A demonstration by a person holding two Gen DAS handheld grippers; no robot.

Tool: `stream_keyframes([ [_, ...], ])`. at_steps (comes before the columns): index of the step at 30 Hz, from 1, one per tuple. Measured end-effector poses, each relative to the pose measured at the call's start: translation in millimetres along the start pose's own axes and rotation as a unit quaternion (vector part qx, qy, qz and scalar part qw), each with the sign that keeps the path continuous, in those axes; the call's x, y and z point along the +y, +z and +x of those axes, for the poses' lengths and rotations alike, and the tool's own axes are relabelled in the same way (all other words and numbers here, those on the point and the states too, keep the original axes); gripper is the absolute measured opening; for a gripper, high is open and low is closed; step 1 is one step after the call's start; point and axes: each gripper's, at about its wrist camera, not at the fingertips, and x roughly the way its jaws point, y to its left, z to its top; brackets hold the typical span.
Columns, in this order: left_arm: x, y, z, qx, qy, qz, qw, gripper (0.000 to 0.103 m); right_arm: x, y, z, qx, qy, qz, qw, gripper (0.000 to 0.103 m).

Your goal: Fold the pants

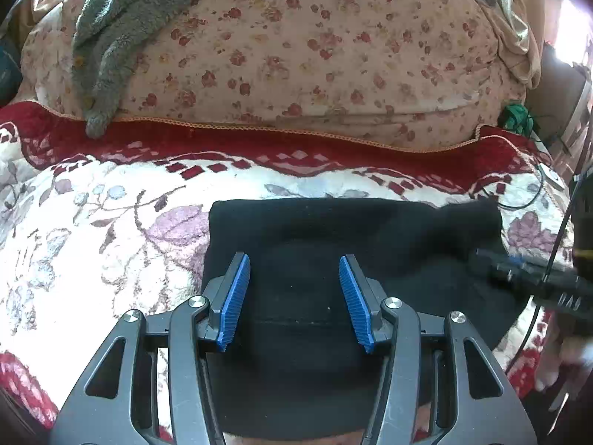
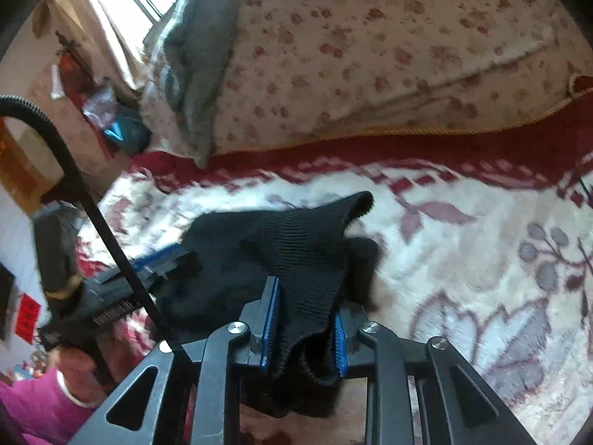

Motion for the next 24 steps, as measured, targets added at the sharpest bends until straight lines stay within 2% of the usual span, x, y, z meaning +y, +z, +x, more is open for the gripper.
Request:
stream_keyframes([
  [4, -3.7, -1.6, 4.7, 0.0, 0.011, 0.008, 0.9999, 0.05, -10.9, -15.0, -2.0, -0.022, 0.005, 0.006, 1.0, 0.025],
  [8, -5.8, -0.2, 1.8, 0.006, 0.023, 0.009, 0.9997, 0.05, -12.9, -13.7, -18.5, -0.035, 0.007, 0.039, 0.999, 0.028],
  [11, -2.4, 1.8, -5.0, 0.012, 0.025, -0.009, 0.9996, 0.05, -0.6, -7.7, -39.4, -0.068, -0.007, 0.031, 0.997, 0.033],
  [13, -1.3, 2.6, -8.7, 0.017, 0.038, -0.015, 0.999, 0.05, 9.5, -3.9, -50.3, -0.086, -0.015, 0.02, 0.996, 0.041],
  [15, -0.2, 2.0, -13.1, 0.014, 0.043, -0.017, 0.9988, 0.05, 23.6, 0.1, -56.8, -0.096, -0.012, 0.005, 0.995, 0.041],
  [22, 7.3, 0.7, -25.0, 0.005, 0.06, -0.028, 0.9978, 0.05, 53.3, 4.6, -44.1, -0.088, -0.011, -0.018, 0.996, 0.042],
  [24, 9.2, 0.4, -27.7, 0.003, 0.063, -0.028, 0.9976, 0.05, 54.6, 4.4, -38.2, -0.079, -0.01, -0.016, 0.997, 0.05],
])
